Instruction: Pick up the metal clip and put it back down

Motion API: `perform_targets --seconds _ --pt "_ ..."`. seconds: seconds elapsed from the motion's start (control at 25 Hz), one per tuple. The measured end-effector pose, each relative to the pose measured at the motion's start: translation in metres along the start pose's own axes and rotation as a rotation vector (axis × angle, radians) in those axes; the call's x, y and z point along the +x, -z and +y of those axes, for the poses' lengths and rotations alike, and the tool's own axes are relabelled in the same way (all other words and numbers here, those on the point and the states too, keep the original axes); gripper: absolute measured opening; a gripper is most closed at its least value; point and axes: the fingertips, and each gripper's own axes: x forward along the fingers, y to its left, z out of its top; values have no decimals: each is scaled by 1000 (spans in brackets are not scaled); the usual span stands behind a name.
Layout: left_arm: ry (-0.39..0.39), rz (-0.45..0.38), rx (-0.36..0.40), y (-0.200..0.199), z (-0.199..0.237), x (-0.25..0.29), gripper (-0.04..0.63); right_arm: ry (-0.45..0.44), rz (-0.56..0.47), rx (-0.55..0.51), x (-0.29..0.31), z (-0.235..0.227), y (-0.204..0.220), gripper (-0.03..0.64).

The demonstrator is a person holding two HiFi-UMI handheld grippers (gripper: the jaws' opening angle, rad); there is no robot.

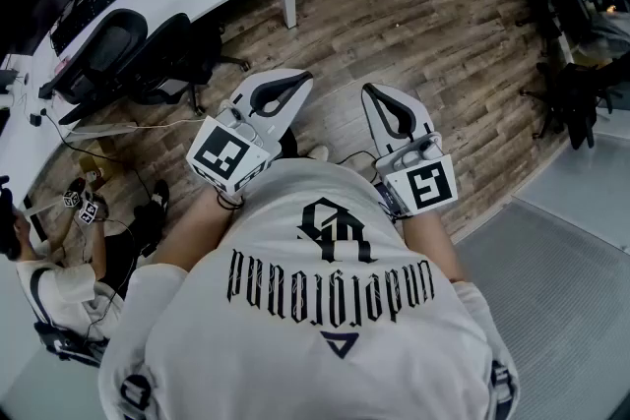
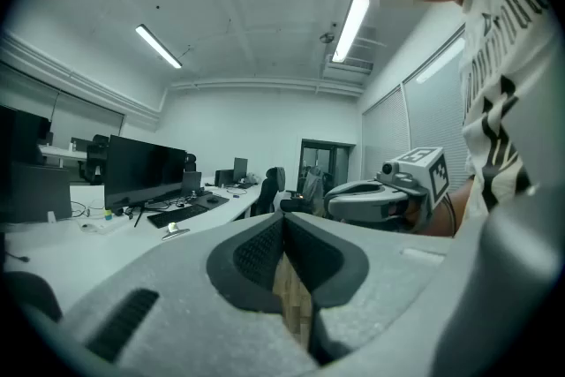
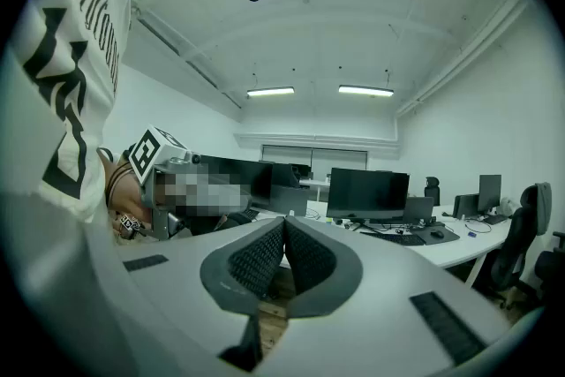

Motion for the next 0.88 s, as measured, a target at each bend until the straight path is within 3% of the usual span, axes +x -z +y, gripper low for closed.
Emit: perform_targets --seconds 0.4,0.88 --pt "-1 -2 -28 0 74 -3 14 25 12 10 69 -14 -5 15" --pt "118 -9 -22 -28 171 6 14 114 17 40 159 -46 -29 15"
